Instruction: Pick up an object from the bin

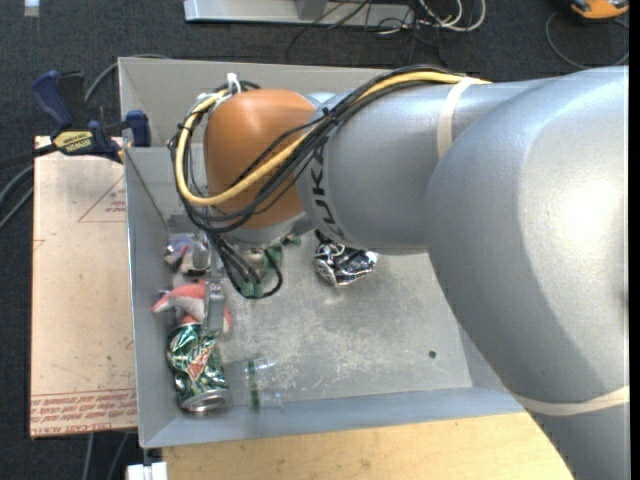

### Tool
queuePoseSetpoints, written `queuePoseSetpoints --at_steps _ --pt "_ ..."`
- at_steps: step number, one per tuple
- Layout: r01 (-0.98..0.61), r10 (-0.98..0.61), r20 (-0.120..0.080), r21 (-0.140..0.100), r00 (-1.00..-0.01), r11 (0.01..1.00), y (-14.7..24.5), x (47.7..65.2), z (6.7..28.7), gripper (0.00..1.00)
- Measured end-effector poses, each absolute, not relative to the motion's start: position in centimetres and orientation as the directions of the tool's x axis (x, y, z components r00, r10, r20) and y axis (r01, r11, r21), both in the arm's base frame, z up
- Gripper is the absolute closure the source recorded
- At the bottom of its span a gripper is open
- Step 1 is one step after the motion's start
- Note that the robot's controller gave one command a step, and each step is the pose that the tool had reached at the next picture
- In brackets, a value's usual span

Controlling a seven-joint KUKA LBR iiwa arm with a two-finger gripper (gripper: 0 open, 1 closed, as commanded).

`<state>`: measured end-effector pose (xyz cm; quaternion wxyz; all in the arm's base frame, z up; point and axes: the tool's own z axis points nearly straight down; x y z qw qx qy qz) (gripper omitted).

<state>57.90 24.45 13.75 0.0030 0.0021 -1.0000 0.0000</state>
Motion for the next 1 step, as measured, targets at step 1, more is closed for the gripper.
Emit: queuePoseSetpoints --at_steps 1 --pt "0.000 0.000 -0.001 0.001 -1.000 1.000 24.31 58.11 14.26 0.00"
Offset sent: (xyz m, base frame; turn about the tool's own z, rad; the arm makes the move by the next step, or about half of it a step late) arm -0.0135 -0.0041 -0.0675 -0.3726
